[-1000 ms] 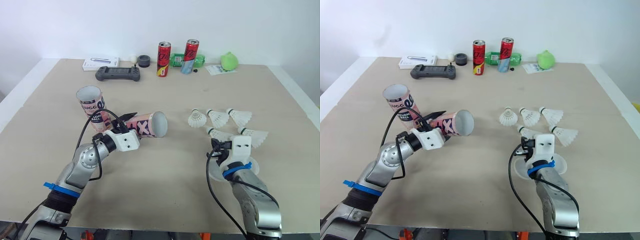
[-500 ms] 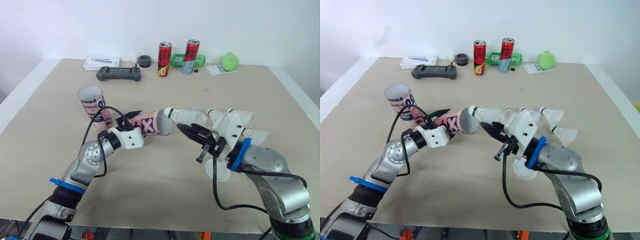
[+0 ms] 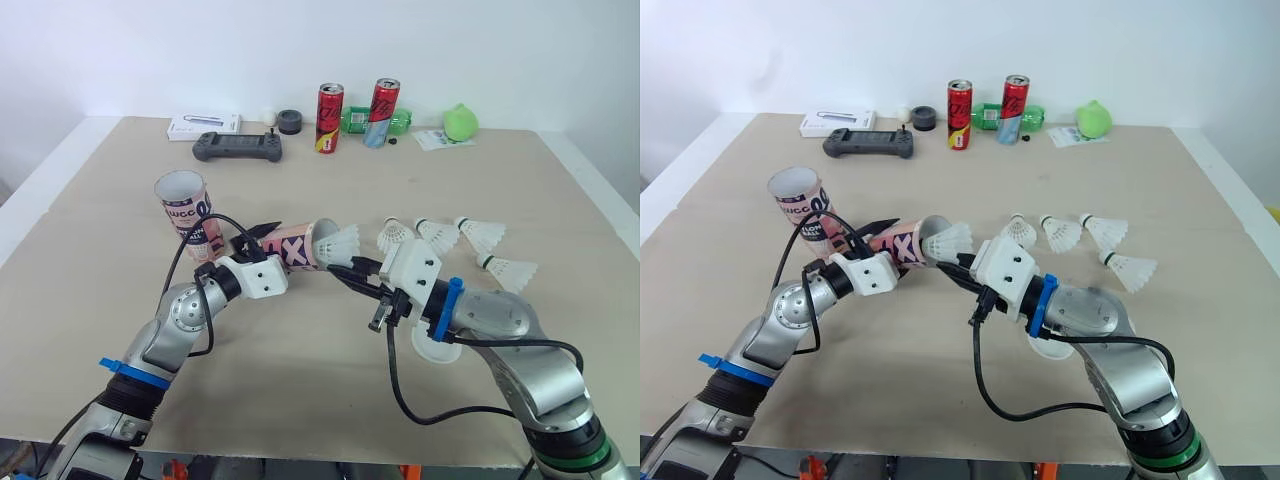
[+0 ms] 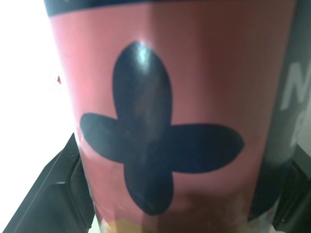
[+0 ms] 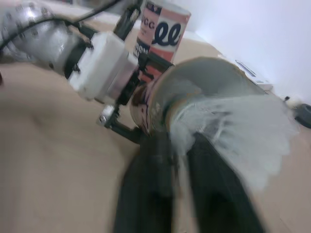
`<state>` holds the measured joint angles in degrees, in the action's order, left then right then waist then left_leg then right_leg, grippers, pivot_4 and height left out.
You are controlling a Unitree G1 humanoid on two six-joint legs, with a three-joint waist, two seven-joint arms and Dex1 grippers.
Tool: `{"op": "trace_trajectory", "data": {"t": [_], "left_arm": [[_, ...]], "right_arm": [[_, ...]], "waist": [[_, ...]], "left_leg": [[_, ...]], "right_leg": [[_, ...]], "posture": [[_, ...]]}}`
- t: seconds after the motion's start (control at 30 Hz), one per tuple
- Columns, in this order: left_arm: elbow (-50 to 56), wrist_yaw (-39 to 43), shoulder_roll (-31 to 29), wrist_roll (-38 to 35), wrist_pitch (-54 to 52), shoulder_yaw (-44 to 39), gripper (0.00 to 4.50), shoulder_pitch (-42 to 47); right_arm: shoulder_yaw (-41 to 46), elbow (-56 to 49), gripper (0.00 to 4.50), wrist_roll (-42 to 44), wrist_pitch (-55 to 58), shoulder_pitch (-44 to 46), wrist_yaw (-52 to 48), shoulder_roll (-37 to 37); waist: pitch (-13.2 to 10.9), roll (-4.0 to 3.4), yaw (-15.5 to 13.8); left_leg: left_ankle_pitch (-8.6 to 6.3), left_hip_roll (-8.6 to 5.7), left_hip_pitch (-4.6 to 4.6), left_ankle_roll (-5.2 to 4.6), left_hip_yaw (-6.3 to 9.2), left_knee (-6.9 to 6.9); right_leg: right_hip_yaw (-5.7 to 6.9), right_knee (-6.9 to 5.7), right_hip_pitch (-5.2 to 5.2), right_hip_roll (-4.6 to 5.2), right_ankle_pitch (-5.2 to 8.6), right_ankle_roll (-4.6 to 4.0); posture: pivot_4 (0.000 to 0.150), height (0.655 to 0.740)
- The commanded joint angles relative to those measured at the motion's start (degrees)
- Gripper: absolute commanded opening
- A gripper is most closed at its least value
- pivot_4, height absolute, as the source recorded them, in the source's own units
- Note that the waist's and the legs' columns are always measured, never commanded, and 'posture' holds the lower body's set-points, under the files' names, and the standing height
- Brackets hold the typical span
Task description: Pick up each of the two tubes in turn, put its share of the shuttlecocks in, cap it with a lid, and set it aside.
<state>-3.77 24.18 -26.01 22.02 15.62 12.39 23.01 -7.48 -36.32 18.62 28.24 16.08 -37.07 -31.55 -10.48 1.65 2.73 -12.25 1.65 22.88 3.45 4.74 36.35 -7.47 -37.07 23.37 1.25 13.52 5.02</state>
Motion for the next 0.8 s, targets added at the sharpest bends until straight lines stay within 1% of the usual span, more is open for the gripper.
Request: {"op": "trace_trajectory", "data": {"t": [0.03, 0.07, 0.1, 0.17, 0.27, 0.4, 0.57, 0.7, 0.8], "left_arm": [[2.42, -0.88, 0.15, -0.74, -0.94, -1.06, 3.96, -0.27], [2.51, -0.9, 0.2, -0.82, -1.18, -1.13, 3.96, -0.37], [2.53, -0.97, 0.22, -0.88, -1.38, -1.22, 3.96, -0.48], [2.46, -1.09, 0.24, -0.97, -1.68, -1.4, 3.96, -0.6], [2.49, -1.11, 0.39, -1.04, -1.92, -1.27, 3.96, -0.67], [2.3, -1.07, 0.58, -1.04, -1.87, -1.07, 3.96, -0.31], [2.31, -1.05, 0.57, -1.12, -1.94, -1.24, 3.96, 0.08], [2.66, -1.03, 0.53, -1.13, -2.07, -1.32, 3.96, -0.07], [3.38, -1.16, 0.64, -1.11, -2.42, -1.45, 3.96, -0.42]], "right_arm": [[6.58, -3.65, 2.42, 4.19, 1.29, -2.94, 3.37, 2.04], [7.55, -3.67, 3.09, 4.23, 1.36, -3.84, 4.4, 2.52], [8.69, -2.7, 3.44, 2.37, 0.6, -4.84, 7.11, 3.62], [8.86, 1.43, 4.45, -4.15, -1.36, -6.31, 12.94, 4.77], [5.88, 8.68, 4.45, -11.21, -2.04, -6.16, 19.95, 7.89], [3.29, 17.43, 4.45, -14.92, -3.95, -2.32, 24.14, 13.23], [2.66, 28.58, 4.45, -17.39, -7.78, 3.69, 26.93, 18.3], [3.5, 34.37, 4.45, -18.19, -9.98, 7.16, 28.56, 20.6], [4.5, 41.19, 4.45, -18.32, -10.63, 11.28, 30.6, 22.87]], "waist": [[0.01, 0.01, -0.02], [0.01, 0.02, -0.02], [0.01, 0.02, -0.03], [0.01, 0.02, -0.02], [0.02, 0.03, -0.01], [0.01, 0.01, 0.29], [0.0, 0.0, 0.17], [0.0, 0.0, 0.12], [0.0, 0.0, 0.15]], "left_leg": [[0.0, 0.0, 0.01, 0.0, 0.01, 0.0], [0.0, -0.01, 0.03, 0.0, 0.02, 0.0], [0.0, -0.01, 0.03, 0.0, 0.02, 0.0], [0.0, -0.03, 0.04, 0.0, 0.02, 0.0], [0.02, -0.02, -0.02, 0.02, 0.0, 0.02], [0.07, 0.05, -0.07, -0.01, -0.04, 0.01], [0.1, 0.06, -0.08, -0.04, -0.04, 0.0], [0.09, 0.03, 0.0, -0.04, -0.03, -0.01], [0.09, 0.02, 0.02, -0.04, -0.03, -0.01]], "right_leg": [[0.0, 0.0, 0.0, 0.0, 0.01, 0.0], [0.0, 0.0, -0.01, 0.01, 0.01, 0.01], [0.0, 0.01, -0.01, 0.01, 0.01, 0.01], [0.0, 0.01, 0.0, 0.04, 0.01, 0.0], [0.01, 0.0, -0.01, 0.02, -0.06, -0.03], [0.01, -0.02, 0.04, -0.03, -0.12, -0.07], [0.0, -0.02, 0.03, -0.06, -0.17, -0.09], [0.0, 0.0, 0.04, -0.03, -0.14, -0.09], [-0.01, -0.01, 0.06, -0.02, -0.16, -0.13]], "posture": [[0.15, 0.74], [0.15, 0.74], [0.15, 0.74], [0.15, 0.74], [0.15, 0.74], [0.15, 0.74], [0.15, 0.74], [0.15, 0.74], [0.15, 0.74]]}}
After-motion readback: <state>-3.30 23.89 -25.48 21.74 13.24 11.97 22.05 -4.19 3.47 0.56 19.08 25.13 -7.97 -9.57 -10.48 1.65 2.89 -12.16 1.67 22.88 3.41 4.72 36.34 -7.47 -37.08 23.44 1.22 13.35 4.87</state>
